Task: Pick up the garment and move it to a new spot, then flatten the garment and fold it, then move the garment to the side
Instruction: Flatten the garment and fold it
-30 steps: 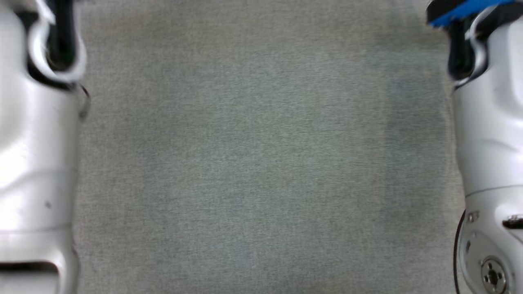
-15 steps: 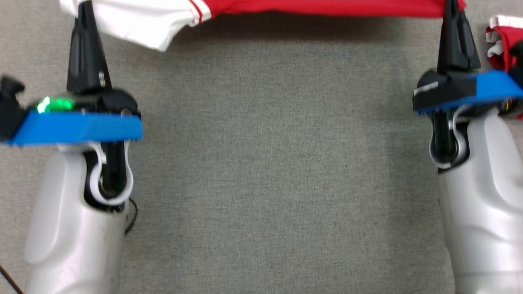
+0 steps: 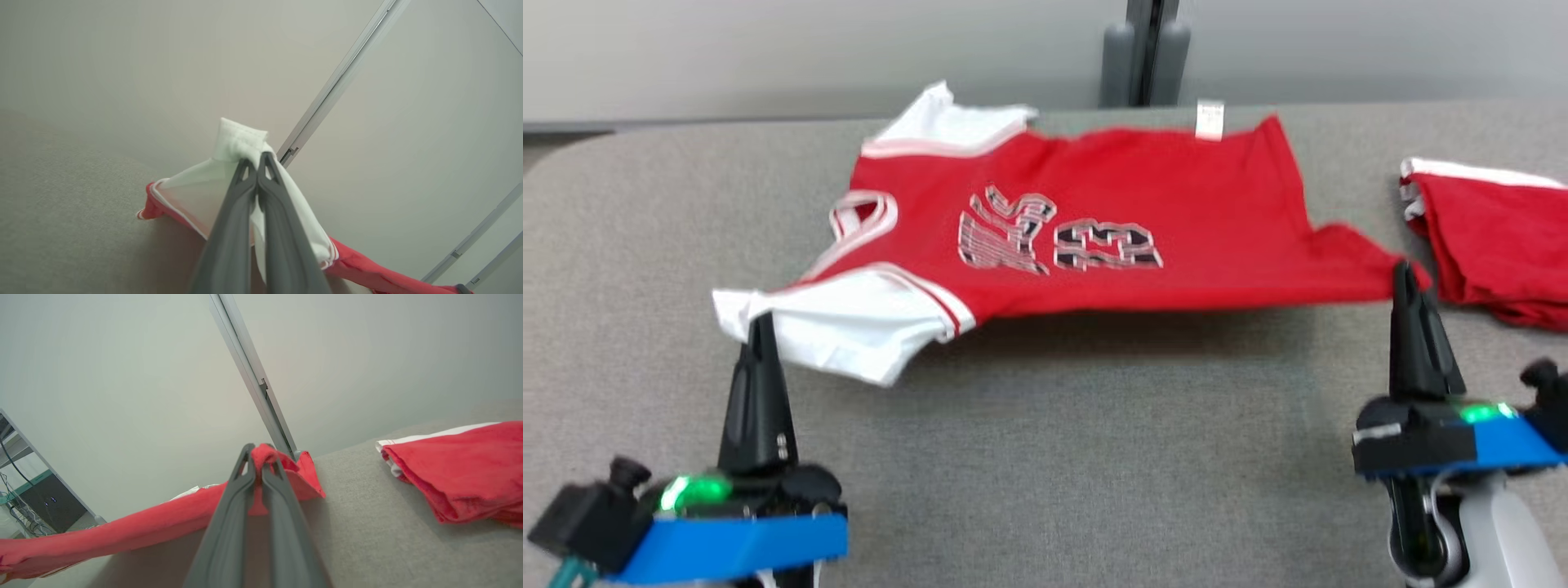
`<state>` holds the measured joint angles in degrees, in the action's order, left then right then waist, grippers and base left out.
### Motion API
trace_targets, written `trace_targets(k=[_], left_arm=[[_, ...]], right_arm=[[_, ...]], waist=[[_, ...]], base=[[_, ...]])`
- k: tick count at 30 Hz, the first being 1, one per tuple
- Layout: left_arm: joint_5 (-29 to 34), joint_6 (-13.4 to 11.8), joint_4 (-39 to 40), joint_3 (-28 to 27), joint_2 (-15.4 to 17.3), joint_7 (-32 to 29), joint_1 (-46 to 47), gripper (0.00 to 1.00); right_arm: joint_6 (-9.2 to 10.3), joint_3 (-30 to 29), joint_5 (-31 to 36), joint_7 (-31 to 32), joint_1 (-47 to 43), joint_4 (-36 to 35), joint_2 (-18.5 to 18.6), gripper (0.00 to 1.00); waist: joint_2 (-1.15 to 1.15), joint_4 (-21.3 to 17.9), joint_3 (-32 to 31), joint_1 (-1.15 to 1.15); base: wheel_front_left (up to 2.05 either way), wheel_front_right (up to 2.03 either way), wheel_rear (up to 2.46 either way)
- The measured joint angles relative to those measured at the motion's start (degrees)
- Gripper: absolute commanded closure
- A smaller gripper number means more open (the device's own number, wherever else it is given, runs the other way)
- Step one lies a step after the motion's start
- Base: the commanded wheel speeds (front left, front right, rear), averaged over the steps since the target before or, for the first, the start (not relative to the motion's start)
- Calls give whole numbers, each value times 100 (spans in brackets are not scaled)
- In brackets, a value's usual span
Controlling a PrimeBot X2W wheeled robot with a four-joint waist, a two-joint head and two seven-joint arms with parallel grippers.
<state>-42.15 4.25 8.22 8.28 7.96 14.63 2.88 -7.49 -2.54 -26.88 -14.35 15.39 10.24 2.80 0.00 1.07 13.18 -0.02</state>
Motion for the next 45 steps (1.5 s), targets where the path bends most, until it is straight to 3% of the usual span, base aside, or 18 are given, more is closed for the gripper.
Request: trace_targets(k=[9,13,27,45], left_arm=[[137,-423,1240,170,172,-383,-1558,100],[93,-530,1277,261,169,-549,-1857,100],[79,-360,-86,544,42,-548,-1308,100],[41,-388,-2326,563,-259,-748,1247,100]], right_arm=[[0,-218,-82,554,-1644,-1303,2,100],[0,-257,-74,809,-1961,-1368,2,100],[0,-133,-9,977,-1462,-105,1,100],[0,-349,495,823,519,1825,1,100]], waist=[[0,-72,-635,0],[0,-67,-672,1],[0,70,-533,2],[0,23,-8,3]], base=[[0,0,0],[0,0,0],[0,0,0],[0,0,0]])
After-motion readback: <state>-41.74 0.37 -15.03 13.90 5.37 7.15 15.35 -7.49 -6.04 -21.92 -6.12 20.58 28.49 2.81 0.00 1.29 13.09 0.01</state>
